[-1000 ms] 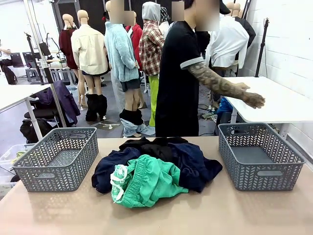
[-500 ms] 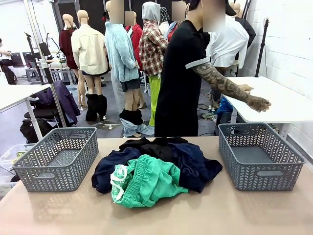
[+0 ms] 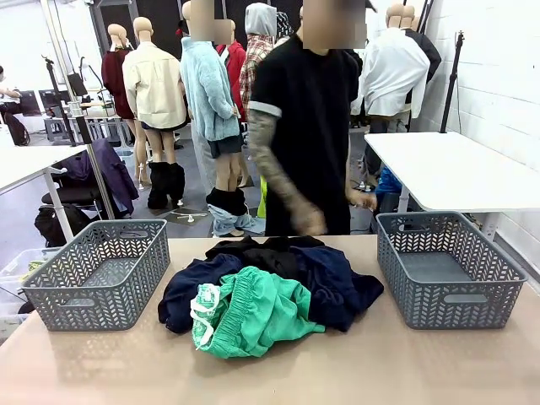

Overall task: Sort the tops and bottoms.
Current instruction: Lift clothes from the center of the table with your left hand.

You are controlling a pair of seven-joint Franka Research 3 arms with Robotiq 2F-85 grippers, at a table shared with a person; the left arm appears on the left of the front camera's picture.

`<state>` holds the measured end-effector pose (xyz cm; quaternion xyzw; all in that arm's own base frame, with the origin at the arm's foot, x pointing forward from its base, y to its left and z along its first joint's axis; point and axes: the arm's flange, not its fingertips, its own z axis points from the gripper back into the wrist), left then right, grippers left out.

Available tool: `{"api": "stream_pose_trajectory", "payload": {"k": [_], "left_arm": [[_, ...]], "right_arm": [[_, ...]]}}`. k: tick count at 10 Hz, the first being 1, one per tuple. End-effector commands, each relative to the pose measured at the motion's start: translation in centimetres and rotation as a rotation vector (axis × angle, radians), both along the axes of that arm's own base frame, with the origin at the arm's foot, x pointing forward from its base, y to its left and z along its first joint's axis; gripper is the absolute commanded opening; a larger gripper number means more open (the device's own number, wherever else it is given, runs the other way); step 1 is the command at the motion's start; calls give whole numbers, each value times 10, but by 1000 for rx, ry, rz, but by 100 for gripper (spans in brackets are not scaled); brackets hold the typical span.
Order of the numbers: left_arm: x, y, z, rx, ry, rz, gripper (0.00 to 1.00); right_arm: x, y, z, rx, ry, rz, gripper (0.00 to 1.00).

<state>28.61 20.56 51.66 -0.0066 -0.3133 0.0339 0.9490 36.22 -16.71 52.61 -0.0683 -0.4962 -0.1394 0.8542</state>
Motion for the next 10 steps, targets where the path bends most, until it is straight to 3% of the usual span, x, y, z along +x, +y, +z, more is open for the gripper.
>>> {"api": "stream_pose_trajectory", "payload": {"k": [1,4,6,9,10], "left_arm": [[-4,2,-1,2,4,-15,100],[0,0,0,0,0,0,100],[-2,-50,26,50,-73,-145,100],[-10,-137,78,208,-251,-366,100],[-8,-176,84,277,-246,-454,100]], "right_arm": [[0,1,-1,16,5,-9,100],[0,1,-1,16,5,-9,100],[0,1,-1,16,5,-9,100],[0,1,-1,16,5,-9,100],[0,1,-1,16,5,-9,100]]}}
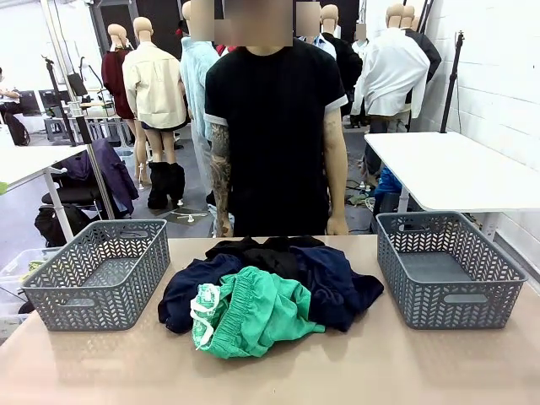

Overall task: Sort the tops and bottoms.
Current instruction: Lift clothes from the center of the table with your left hand.

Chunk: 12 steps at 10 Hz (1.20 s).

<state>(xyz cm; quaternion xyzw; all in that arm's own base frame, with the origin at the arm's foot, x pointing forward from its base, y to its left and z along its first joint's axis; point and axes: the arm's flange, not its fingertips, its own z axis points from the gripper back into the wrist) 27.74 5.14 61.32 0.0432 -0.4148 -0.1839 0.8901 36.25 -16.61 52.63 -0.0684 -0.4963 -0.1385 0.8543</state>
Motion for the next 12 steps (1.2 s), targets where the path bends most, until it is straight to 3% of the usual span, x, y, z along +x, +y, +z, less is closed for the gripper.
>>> {"api": "stream_pose_trajectory", "payload": {"k": [1,3,5,6,10,12], "left_arm": [[6,-64,-17,126,5,-136,100],[28,-144,-41,160,127,-258,100],[40,-206,-72,90,251,-253,100],[17,-164,-42,170,124,-270,100],[22,-179,-49,150,148,-271,100],[39,-203,-65,23,158,-294,100]], "right_arm": [[0,0,-1,17,5,-10,100],[0,0,-1,17,5,-10,100],[0,0,-1,17,5,-10,100],[0,0,-1,17,5,-10,100],[0,0,-1,17,5,-10,100],[0,0,-1,17,5,-10,100]]}}
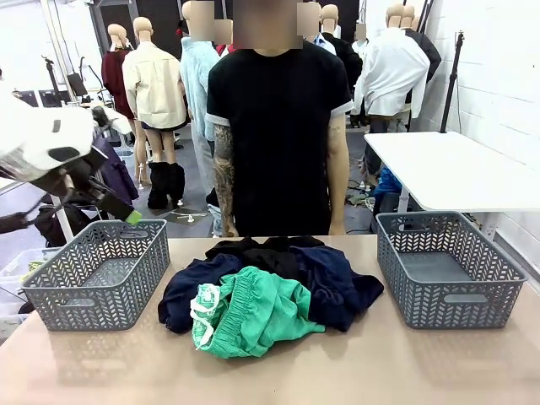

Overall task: Sort the tops and bottoms.
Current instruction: Lift clothes from the center of the table with your left hand.

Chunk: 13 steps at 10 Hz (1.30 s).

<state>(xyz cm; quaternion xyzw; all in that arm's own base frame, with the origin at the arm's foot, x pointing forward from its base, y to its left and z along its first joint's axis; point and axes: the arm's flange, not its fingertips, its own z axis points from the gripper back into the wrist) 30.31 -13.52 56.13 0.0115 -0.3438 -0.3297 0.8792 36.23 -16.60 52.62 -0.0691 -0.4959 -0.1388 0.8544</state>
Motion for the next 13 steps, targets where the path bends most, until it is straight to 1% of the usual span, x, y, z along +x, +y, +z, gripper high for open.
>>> {"api": "stream_pose_trajectory", "payload": {"k": [1,2,3,5,6,7,8,9,11,12,13], "left_arm": [[20,-30,-19,-57,68,-43,100],[31,-49,-29,-52,134,-118,100],[45,-71,-44,-25,223,-138,100],[70,-105,-77,4,332,-57,100],[79,-112,-88,36,366,-53,100],[83,-115,-95,6,436,-71,100],[92,-116,-102,-48,525,-75,100],[94,-117,-115,-37,598,-28,100],[97,-119,-130,-5,686,-8,100],[98,-120,-133,-21,720,-6,100],[98,-121,-141,-42,729,-8,100]], "right_arm": [[0,0,-1,18,4,-9,100],[0,0,-1,18,4,-9,100],[0,0,-1,18,4,-9,100],[0,0,-1,18,4,-9,100],[0,0,-1,18,4,-9,100],[0,0,-1,18,4,-9,100],[0,0,-1,18,4,-9,100],[0,0,-1,18,4,-9,100],[0,0,-1,18,4,-9,100],[0,0,-1,18,4,-9,100],[0,0,-1,18,4,-9,100]]}}
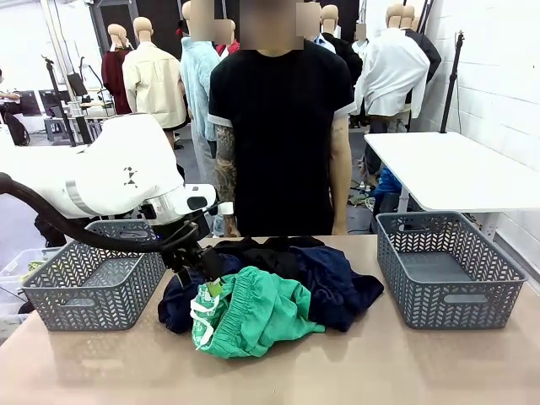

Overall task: Sort the tops and bottoms.
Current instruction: Lift clothes from the center of the table with your left hand.

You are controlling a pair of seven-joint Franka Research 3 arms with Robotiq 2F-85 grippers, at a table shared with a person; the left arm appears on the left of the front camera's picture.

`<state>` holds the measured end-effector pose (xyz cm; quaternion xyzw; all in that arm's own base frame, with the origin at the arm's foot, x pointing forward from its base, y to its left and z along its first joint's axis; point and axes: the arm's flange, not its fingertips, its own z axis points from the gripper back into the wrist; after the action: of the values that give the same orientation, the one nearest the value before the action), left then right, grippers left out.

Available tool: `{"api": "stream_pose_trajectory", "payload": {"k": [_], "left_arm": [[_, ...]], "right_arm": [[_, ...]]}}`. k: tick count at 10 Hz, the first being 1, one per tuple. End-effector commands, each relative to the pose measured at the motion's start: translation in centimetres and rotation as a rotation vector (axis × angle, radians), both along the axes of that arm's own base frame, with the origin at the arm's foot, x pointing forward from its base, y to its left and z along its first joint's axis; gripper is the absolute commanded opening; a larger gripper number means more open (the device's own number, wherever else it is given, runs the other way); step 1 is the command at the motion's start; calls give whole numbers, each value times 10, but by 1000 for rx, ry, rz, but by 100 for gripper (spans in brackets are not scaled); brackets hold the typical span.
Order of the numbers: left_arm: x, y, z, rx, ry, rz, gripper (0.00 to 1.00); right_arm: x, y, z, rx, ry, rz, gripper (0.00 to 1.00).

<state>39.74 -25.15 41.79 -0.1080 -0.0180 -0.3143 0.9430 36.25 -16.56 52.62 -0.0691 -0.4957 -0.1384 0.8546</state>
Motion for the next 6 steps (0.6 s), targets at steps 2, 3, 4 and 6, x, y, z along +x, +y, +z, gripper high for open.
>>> {"api": "stream_pose_trajectory", "payload": {"k": [2,3,4,6], "left_arm": [[2,-5,-5,-59,-3,10,100],[4,-7,-6,-65,-35,9,100],[6,-10,-7,-88,-68,15,100],[5,-18,-13,-56,-50,-30,93]], "right_arm": [[0,0,-1,18,3,-10,100],[0,0,-1,18,3,-10,100],[0,0,-1,18,3,-10,100],[0,0,-1,18,3,-10,100]]}}
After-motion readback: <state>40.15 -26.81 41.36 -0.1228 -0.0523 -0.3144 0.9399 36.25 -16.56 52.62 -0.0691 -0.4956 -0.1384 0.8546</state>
